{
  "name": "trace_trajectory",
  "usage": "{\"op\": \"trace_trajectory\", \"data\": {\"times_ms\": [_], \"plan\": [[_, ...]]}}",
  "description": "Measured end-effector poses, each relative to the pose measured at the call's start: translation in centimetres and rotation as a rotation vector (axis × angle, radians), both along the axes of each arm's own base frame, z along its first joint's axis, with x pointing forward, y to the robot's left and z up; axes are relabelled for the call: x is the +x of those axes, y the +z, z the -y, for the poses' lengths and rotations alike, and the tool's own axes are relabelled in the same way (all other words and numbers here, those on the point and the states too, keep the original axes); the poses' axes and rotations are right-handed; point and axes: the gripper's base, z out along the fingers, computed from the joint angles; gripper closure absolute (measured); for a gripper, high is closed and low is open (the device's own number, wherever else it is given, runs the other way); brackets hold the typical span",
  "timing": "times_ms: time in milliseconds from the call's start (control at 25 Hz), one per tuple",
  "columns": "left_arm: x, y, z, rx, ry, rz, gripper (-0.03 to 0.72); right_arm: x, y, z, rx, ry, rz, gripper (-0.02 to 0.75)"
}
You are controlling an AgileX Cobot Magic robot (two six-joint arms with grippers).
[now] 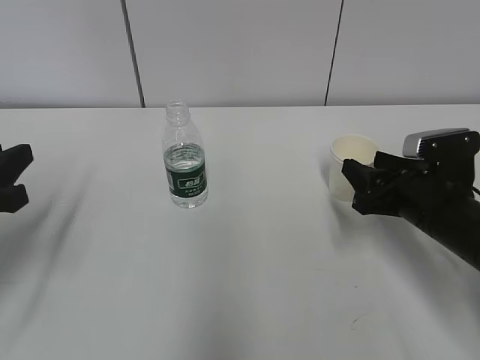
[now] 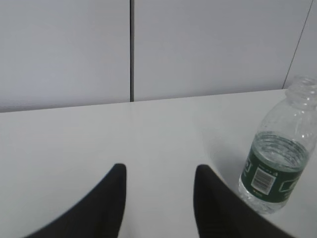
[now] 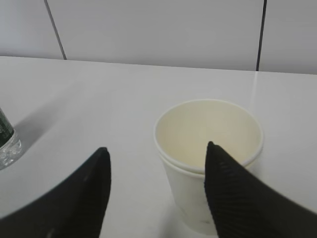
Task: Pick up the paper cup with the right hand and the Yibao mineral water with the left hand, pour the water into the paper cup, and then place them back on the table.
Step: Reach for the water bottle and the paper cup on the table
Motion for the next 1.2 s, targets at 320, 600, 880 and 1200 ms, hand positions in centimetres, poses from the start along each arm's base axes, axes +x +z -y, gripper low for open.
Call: {"op": "trace_trajectory", "data": {"times_ms": [320, 600, 880, 1200], "plan": [[0.2, -0.6, 0.0, 0.0, 0.0, -0.026, 0.397, -0.6, -0.5, 0.9, -0.021, -0.094, -0.022, 0.269], [0.2, -0.6, 0.0, -0.001, -0.001, -0.024, 0.397, -0.7, -0.5, 0.7, -0.036, -0.062, -0.022, 0.269], [0.2, -0.6, 0.0, -0.002, -0.001, -0.022, 0.397, -0.7, -0.5, 0.7, -0.035, -0.064, -0.022, 0.269], [0.2, -0.6, 0.0, -0.002, -0.001, -0.022, 0.397, -0.7, -1.1, 1.1, -0.026, -0.117, -0.041, 0.269]]}}
